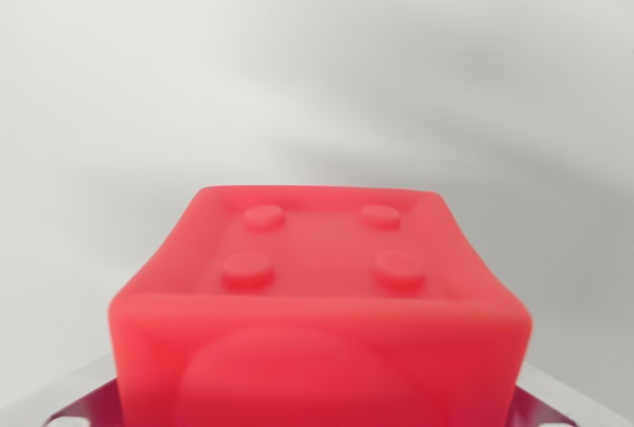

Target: Destack cube

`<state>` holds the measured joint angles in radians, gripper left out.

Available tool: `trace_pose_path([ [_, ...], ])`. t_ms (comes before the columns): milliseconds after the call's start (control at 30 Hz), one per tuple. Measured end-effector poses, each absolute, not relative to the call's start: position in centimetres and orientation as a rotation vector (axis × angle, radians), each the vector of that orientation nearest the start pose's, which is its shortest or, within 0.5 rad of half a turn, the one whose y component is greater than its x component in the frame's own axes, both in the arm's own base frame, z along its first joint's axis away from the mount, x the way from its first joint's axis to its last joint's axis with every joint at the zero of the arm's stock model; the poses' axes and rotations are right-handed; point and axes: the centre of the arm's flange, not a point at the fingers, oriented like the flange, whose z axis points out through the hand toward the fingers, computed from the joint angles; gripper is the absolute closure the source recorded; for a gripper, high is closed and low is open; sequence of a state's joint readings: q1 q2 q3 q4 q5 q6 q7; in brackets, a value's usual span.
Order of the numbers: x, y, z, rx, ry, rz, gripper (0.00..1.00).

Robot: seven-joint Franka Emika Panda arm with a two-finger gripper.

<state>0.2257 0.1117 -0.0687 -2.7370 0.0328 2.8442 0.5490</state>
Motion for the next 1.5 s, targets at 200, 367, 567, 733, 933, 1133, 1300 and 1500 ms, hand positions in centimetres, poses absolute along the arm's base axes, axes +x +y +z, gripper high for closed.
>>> trace_pose_path([
  [200,38.8,7.0,18.5,-3.076,0.637,0.009,1.00],
  [367,38.7,7.1,17.3,-3.079,0.633,0.004,1.00],
  [567,38.6,7.1,15.3,-3.083,0.634,0.012,1.00],
  [733,38.6,7.1,14.1,-3.082,0.633,0.009,1.00],
  [933,38.6,7.1,12.8,-3.082,0.632,0.010,1.00],
  [1133,38.6,7.1,12.0,-3.081,0.634,0.008,1.00],
  [1300,38.6,7.1,11.5,-3.081,0.635,0.009,1.00],
  [1500,38.6,7.1,11.5,-3.080,0.635,0.008,0.00],
])
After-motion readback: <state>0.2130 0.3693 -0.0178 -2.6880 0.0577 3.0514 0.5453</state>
